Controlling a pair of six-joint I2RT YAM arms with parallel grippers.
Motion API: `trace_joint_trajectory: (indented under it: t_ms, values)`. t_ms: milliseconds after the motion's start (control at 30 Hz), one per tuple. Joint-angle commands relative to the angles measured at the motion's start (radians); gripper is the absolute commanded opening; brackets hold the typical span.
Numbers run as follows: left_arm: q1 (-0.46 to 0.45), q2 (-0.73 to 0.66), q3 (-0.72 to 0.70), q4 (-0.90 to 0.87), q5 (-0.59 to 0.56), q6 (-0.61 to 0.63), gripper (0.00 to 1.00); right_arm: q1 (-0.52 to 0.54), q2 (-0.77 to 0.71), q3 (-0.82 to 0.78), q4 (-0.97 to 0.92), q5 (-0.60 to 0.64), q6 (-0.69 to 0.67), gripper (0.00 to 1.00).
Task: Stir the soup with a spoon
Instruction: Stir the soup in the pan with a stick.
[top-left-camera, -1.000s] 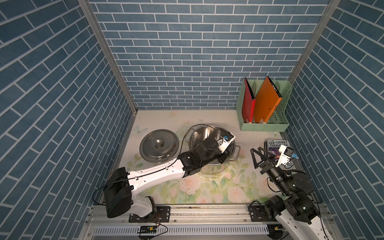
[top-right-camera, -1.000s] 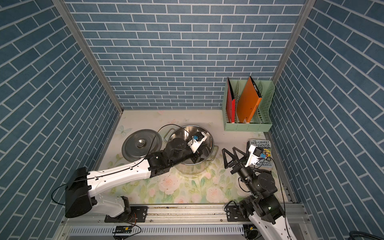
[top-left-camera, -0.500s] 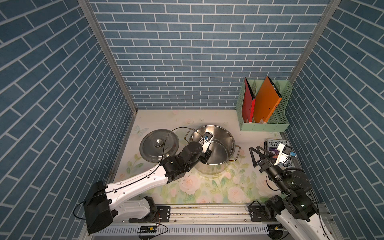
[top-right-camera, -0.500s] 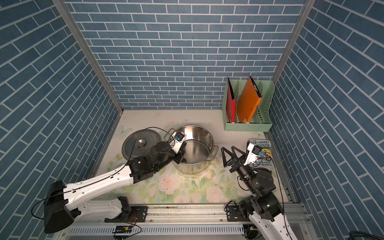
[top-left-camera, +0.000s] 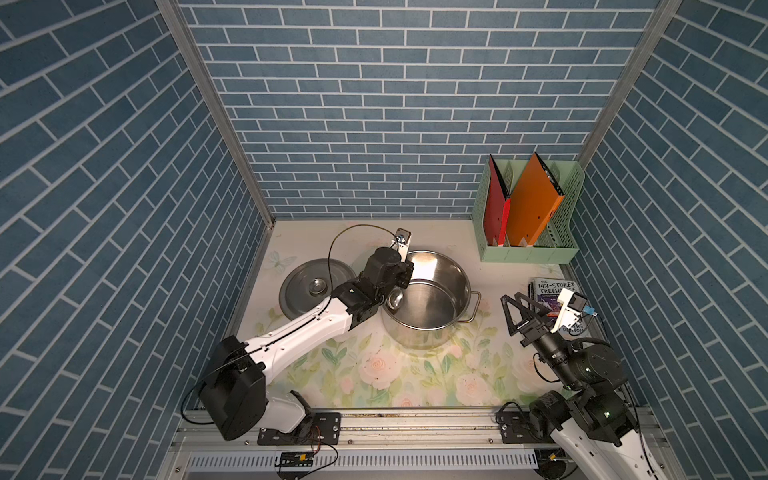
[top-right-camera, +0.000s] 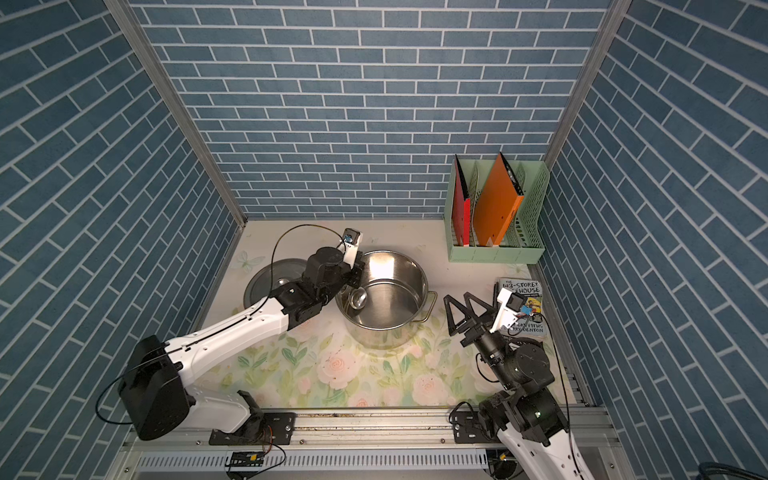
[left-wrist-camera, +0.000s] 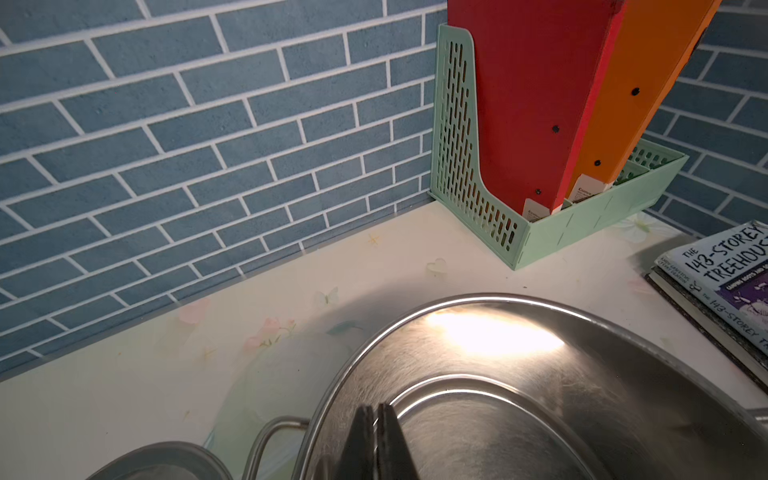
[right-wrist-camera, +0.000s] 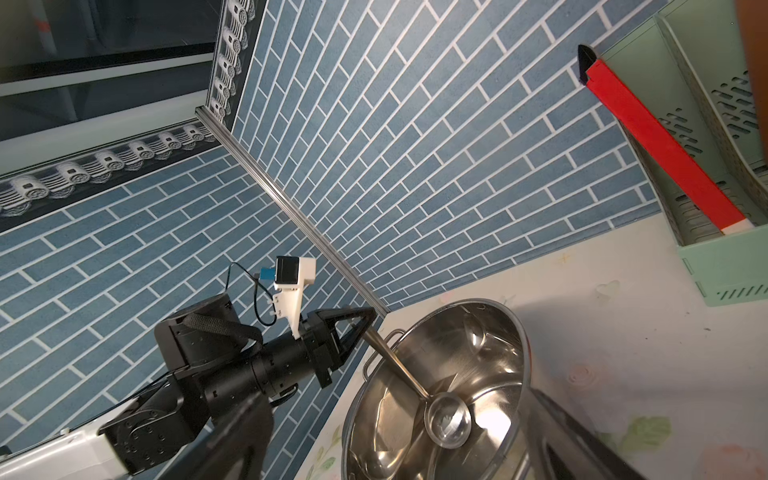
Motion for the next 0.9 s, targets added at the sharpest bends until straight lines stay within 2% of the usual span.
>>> trace_joint_trajectory:
  t_ms: [0,200,500,633,867]
  values:
    - [0.004,0.064,0.083,0.057,0.049,0.023,0.0,0.003,-0.022,0.009,-0.006,0.004,0.009,0.97]
    - [-0.012,0.147,0.162,0.113,0.185,0.004,0.0,0.004,-0.047,0.017,-0.04,0.019,0.006,0.97]
    - [-0.123,0.204,0.221,0.155,0.258,0.046,0.0,0.004,-0.046,0.017,-0.04,0.018,0.006,0.97]
    - [-0.174,0.19,0.214,0.144,0.253,0.059,0.0,0.004,-0.048,0.015,-0.043,0.018,0.006,0.97]
    - [-0.258,0.103,0.117,0.099,0.219,0.077,0.0,0.004,-0.041,0.006,-0.031,0.017,0.006,0.97]
